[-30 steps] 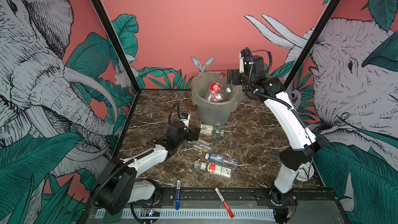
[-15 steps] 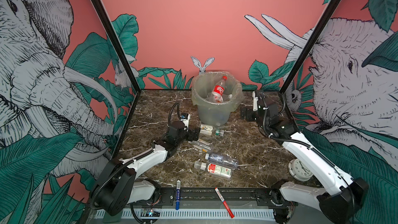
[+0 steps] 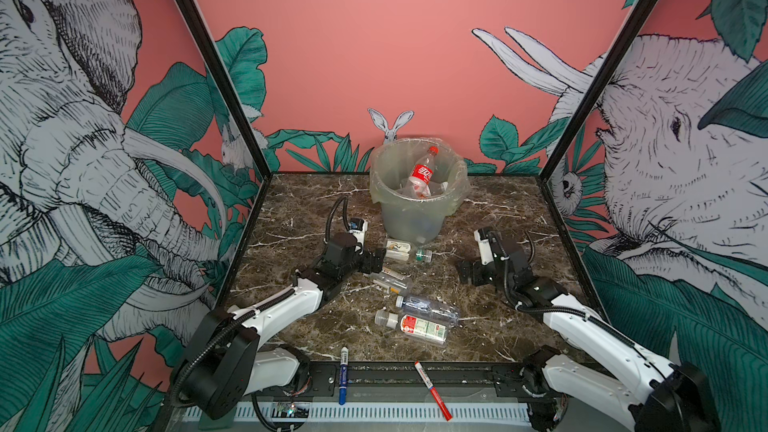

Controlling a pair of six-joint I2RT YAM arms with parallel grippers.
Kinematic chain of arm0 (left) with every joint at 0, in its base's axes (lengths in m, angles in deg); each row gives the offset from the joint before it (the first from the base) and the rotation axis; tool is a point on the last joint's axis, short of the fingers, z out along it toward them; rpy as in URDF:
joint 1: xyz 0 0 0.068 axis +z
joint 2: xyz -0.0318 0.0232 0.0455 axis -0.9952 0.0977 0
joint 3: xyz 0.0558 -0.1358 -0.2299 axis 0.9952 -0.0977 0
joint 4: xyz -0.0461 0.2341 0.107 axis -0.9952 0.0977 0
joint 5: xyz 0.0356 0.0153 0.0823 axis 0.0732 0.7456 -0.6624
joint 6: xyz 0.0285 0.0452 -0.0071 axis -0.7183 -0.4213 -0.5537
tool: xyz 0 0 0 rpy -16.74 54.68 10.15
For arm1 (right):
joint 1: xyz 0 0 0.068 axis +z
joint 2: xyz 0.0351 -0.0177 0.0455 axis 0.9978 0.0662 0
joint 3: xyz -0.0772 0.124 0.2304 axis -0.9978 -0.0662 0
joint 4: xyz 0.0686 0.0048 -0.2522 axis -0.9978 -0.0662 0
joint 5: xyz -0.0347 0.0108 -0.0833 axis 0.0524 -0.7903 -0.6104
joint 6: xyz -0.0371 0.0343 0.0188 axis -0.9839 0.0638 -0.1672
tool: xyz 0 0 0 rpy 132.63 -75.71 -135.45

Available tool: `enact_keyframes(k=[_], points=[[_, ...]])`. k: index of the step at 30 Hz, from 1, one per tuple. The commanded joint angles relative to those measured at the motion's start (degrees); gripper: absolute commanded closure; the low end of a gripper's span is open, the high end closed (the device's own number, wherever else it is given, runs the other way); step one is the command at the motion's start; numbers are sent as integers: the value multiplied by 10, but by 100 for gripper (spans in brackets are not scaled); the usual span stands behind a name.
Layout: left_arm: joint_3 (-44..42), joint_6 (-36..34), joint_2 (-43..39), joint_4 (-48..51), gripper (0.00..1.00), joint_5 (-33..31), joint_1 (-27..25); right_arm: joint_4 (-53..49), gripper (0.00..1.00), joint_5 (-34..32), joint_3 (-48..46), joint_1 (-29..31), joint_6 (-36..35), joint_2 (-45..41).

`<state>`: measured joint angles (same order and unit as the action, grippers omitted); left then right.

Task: Throw the plastic bottles in the bin
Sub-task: 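Withdraw the right arm from the bin back toward the table, then reach the right gripper over the red-labelled and blue-capped bottles nearest the robot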

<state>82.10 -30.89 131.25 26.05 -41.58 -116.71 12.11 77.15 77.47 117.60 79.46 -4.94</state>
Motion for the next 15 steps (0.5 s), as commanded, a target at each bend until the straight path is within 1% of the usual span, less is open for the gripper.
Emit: enact_keyframes(k=[1,3,6,8,12,14,15], points=[[-14,1,-35,21,4,-8,-5,-22,2,-1,17,55,-21,-15],[-27,0,-50,25,4,-9,-6,-42,4,-12,28,98,-27,-17],[-46,-10,-66,22,4,-16,-6,-75,11,-27,54,158,-35,-3],[-58,-17,-66,14,4,-23,-6,-89,13,-41,65,188,-38,7],[-67,-12,-50,-15,4,-16,-6,-109,15,-67,90,247,-46,35],[-64,-13,-43,-16,5,-9,-6,-123,16,-74,105,280,-57,50],[-62,-13,-42,-14,5,-9,-6,-134,17,-89,114,302,-64,57]])
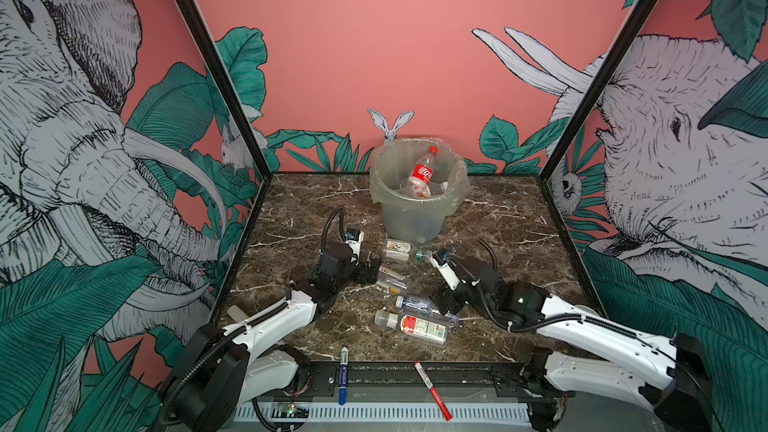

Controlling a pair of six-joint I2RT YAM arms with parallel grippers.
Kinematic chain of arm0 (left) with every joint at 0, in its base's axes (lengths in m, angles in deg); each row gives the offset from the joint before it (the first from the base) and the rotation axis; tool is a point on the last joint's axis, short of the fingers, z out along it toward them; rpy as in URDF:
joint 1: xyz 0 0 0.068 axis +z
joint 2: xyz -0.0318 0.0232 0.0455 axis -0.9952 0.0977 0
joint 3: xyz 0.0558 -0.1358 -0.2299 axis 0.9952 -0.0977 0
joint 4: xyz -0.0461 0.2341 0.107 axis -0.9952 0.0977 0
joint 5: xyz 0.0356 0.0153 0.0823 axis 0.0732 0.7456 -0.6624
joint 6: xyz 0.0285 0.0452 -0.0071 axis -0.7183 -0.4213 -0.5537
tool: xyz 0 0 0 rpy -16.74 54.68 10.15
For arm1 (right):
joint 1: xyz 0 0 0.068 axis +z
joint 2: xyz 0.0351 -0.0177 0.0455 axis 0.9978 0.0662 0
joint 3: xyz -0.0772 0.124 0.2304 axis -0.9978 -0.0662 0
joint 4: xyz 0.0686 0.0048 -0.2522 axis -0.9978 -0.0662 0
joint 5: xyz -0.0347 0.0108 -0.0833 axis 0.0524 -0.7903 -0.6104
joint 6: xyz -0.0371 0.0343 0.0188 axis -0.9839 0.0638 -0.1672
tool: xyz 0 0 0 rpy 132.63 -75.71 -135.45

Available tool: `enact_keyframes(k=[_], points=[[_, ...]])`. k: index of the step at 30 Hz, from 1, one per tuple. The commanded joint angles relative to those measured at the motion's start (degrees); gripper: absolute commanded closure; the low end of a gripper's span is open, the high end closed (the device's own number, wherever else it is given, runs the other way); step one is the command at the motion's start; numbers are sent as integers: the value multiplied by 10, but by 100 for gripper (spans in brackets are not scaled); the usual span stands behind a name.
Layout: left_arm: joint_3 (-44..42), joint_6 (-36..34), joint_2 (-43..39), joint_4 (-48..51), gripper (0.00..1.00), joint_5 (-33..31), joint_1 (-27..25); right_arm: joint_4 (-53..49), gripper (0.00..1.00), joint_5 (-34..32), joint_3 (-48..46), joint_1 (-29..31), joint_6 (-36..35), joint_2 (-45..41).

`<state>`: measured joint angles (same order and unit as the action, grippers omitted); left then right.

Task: Throw the plastic bottles in the bin
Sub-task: 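Reach the right gripper over the red-labelled and blue-capped bottles nearest the robot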

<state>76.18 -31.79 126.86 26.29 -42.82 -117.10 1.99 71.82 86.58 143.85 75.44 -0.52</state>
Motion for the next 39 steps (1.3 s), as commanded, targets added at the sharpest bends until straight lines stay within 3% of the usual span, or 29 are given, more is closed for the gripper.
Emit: enact_keyframes(k=[1,12,25,39], points=[[-3,-3,2,-16,5,0,-1,-42,17,-46,30,56,-28,20],[0,-2,2,-8,5,-14,-1,-117,17,-107,117,193,-59,141],[-12,20,-8,-15,6,5,27,-128,19,-95,130,202,-60,213],[-17,28,-11,-16,6,20,46,-113,13,-88,118,202,-57,255]])
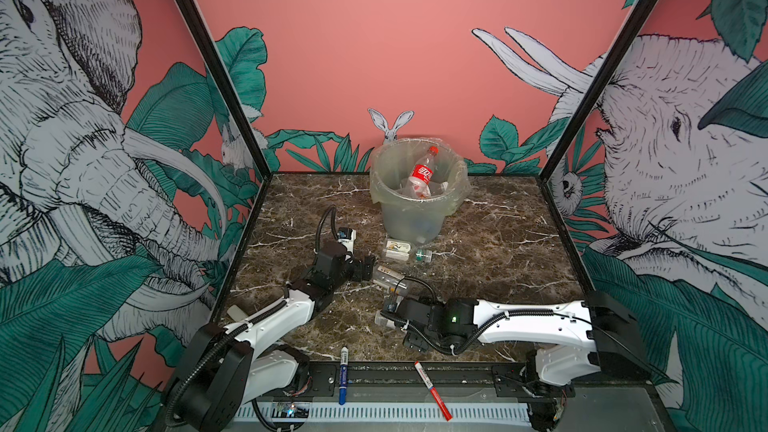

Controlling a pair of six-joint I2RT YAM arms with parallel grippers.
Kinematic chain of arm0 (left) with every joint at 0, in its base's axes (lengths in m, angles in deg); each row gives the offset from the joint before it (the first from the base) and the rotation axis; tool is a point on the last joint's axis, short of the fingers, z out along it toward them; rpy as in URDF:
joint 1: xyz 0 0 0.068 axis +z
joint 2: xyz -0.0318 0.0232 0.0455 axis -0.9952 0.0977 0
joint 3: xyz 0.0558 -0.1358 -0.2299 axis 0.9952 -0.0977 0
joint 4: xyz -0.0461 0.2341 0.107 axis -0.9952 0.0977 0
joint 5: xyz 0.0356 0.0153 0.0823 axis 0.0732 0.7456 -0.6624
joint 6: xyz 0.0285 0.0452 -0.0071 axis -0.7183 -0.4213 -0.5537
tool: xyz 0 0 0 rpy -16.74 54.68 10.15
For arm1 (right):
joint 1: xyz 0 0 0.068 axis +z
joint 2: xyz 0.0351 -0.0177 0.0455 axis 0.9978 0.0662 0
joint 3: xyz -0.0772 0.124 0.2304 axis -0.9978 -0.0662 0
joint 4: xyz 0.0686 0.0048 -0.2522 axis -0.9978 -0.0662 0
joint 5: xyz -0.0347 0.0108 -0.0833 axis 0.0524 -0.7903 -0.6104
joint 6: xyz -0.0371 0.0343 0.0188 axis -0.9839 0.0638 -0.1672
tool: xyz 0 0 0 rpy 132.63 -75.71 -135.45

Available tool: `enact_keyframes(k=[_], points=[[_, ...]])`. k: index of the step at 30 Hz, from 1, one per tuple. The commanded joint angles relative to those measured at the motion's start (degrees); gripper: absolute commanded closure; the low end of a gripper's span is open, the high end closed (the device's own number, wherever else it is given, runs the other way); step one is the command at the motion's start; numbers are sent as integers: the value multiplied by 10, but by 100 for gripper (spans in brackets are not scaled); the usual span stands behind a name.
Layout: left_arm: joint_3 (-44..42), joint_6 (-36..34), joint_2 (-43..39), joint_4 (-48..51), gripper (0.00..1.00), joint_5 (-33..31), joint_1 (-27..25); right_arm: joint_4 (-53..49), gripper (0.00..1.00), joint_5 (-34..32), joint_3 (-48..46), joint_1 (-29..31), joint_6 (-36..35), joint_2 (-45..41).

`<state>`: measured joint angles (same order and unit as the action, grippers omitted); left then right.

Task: Throw the plastic bottles in the bin
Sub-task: 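Reach the right gripper over the red-labelled and blue-capped bottles nearest the robot, then lower the right gripper and close it on the white-capped red-labelled bottle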

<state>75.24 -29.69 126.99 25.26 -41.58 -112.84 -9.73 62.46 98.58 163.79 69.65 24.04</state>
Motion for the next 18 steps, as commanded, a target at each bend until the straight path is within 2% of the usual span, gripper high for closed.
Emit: enact_keyframes(k=[1,18], points=[[-7,8,-12,-6,6,7,4,4,13,8,-1,2,1,13],[-7,9,-12,-8,6,13,5,0,16,20,16,2,-11,76]])
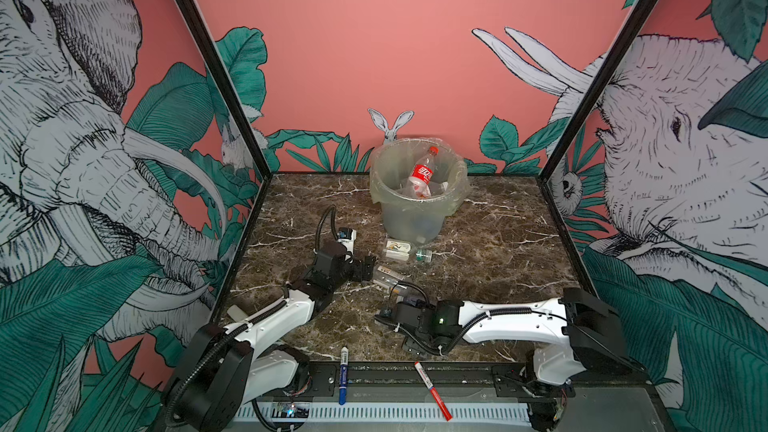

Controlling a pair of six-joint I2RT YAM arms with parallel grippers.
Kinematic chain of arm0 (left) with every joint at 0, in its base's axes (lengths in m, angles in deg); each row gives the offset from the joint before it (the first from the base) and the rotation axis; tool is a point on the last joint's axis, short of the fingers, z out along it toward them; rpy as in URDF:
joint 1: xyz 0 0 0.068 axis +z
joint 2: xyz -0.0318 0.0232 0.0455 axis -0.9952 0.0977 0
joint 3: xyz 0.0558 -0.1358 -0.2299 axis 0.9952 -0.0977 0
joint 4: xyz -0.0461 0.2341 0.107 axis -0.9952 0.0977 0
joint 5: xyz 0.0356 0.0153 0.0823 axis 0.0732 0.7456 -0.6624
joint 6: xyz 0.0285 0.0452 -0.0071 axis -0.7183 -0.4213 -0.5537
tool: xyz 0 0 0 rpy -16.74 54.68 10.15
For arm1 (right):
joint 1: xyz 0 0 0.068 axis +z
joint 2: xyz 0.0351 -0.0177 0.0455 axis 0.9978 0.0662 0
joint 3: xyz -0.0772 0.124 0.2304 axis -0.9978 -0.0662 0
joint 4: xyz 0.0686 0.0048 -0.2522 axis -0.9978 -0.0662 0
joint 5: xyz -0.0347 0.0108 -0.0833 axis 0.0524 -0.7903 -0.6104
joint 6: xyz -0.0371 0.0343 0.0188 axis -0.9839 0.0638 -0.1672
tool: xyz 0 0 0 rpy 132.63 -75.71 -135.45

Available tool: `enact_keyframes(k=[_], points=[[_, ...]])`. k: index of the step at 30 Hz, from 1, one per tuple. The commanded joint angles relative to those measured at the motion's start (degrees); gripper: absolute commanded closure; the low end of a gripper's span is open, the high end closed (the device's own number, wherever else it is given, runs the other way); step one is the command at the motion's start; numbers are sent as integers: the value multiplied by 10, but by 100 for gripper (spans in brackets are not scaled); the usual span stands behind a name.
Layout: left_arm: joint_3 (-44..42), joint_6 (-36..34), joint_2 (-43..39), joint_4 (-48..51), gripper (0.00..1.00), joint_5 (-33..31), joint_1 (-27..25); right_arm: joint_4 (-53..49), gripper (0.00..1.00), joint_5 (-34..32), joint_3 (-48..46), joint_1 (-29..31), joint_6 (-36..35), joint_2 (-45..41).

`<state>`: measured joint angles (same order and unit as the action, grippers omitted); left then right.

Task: Throw the plastic bottles in the bin
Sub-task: 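Lower the right gripper and close it on the white-capped red-labelled bottle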

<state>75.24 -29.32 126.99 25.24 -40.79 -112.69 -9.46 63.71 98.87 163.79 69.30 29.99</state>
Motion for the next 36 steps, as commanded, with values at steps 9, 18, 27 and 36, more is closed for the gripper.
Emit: enact_keyframes(k=[9,18,27,36], points=[[-8,6,-13,-5,6,4,4,0,26,11,23,2,-11,38],[-6,5,-9,-6,7,5,3,-5,44,-3,18,0,-10,15],[-6,4,-6,-7,7,6,4,-13,49,-17,15,0,-7,-51],[-5,7,-2,-11,7,10,3,31,50,-51,-24,-3,21,-138]])
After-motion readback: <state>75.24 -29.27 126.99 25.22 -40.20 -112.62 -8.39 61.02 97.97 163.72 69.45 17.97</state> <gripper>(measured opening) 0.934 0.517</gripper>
